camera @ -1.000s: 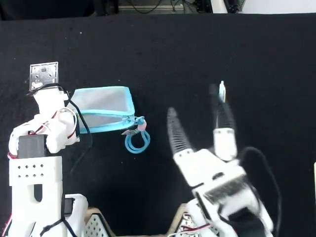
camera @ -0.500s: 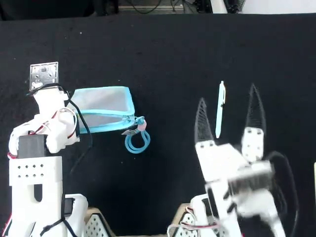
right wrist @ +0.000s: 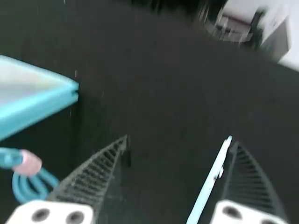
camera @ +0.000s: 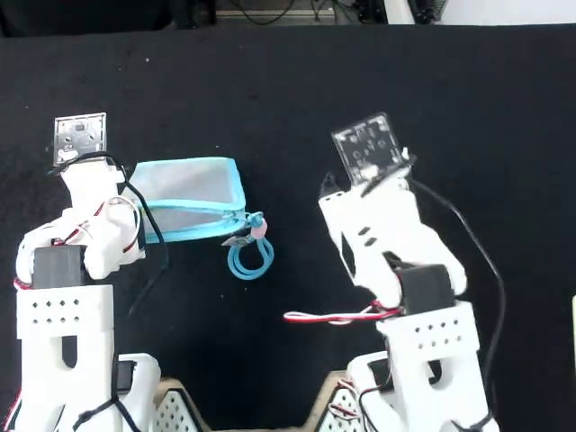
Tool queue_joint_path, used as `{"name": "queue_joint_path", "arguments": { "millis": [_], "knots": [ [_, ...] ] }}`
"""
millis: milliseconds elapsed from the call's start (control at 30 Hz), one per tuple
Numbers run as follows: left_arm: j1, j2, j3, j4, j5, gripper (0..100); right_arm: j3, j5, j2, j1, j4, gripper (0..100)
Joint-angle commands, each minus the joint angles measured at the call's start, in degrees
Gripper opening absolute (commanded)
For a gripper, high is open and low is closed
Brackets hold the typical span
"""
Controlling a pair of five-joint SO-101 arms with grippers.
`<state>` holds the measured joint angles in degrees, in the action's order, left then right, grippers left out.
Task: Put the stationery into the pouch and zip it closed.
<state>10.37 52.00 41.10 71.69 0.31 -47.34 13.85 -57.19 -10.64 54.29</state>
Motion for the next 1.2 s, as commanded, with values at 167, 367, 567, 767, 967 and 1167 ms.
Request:
{"name": "queue_joint_path", "arguments": {
  "millis": [167,367,567,767,967,1167],
  "knots": [
    [0.66,-0.26,0.22,-0.35,0.53,3,-12.26,-0.7,-8.4,-5.45,-11.25,31.5],
    [0.66,-0.26,0.22,-0.35,0.53,3,-19.74,-8.0,-23.34,-5.19,-12.13,31.5],
    [0.66,-0.26,0.22,-0.35,0.53,3,-17.71,-7.21,-26.86,-5.19,-6.68,31.5],
    [0.66,-0.26,0.31,-0.44,0.53,3,-11.74,-7.65,-15.16,0.0,-6.42,31.5],
    [0.57,-0.26,0.31,-0.44,0.53,3,-2.95,-10.46,4.62,5.63,-6.33,31.7],
    [0.66,-0.26,0.31,-0.53,0.53,3,-0.57,-13.19,7.78,8.35,-6.77,31.8]
  ]
}}
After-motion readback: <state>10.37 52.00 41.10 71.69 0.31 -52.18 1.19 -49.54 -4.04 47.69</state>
